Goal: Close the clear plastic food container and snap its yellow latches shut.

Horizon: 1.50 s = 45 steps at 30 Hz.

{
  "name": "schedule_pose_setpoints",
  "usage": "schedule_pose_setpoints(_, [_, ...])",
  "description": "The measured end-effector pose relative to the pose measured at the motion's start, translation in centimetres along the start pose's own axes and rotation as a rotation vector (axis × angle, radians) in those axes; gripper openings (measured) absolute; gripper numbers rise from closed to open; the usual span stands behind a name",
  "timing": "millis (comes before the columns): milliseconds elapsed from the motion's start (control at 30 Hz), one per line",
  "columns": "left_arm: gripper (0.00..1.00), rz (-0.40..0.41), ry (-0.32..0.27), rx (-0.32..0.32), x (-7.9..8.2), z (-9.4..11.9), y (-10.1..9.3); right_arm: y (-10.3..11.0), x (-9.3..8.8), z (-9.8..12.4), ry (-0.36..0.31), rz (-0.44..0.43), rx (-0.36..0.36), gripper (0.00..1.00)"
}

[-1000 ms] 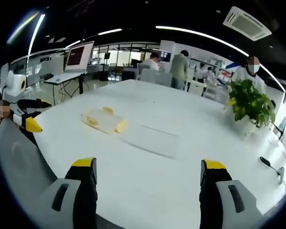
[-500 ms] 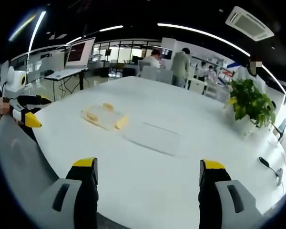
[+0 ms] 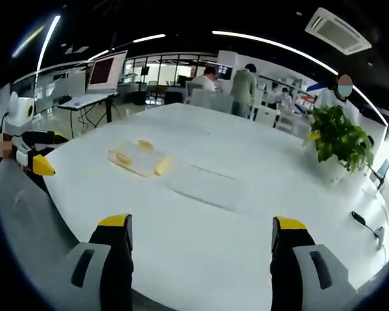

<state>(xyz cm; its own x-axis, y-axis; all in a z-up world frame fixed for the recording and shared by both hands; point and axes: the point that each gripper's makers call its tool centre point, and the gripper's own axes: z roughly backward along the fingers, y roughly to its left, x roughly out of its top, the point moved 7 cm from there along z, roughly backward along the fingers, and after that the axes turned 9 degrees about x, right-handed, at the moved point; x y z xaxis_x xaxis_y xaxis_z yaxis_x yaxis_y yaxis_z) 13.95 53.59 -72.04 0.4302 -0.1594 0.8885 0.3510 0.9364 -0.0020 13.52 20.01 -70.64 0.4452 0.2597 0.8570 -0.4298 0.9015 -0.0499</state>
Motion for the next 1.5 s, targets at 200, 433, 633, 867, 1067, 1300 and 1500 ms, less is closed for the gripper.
schedule_pose_setpoints(200, [0.99, -0.010, 0.011, 0.008, -0.1, -0.1, 0.1, 0.0, 0.0, 0.0, 0.007, 0.000, 0.004, 0.85])
schedule_pose_setpoints(433, [0.99, -0.040, 0.044, 0.006, -0.4, -0.2, -0.1, -0.1, 0.2, 0.1, -0.001, 0.017, -0.003, 0.85])
schedule_pose_setpoints(633, [0.98, -0.029, 0.053, -0.031, -0.4, -0.1, -0.3, 0.3, 0.0, 0.0, 0.015, -0.010, 0.043, 0.85])
schedule_pose_setpoints(867, [0.99, 0.036, 0.039, -0.053, -0.3, -0.3, 0.7, -0.2, 0.6, 0.2, -0.030, -0.045, 0.069, 0.91])
schedule_pose_setpoints(1067, [0.99, -0.027, 0.066, -0.069, -0.6, -0.8, 1.4, -0.8, 0.8, -0.1, -0.018, -0.054, 0.083, 0.92])
schedule_pose_setpoints(1300, [0.99, -0.124, 0.071, -0.077, 1.0, -1.6, 2.9, -0.9, 1.6, -1.3, 0.001, -0.058, 0.133, 0.86])
schedule_pose_setpoints(1500, [0.99, -0.176, 0.061, -0.130, 2.5, -2.6, 3.9, -0.4, 3.2, -2.3, 0.022, 0.007, 0.192, 0.83])
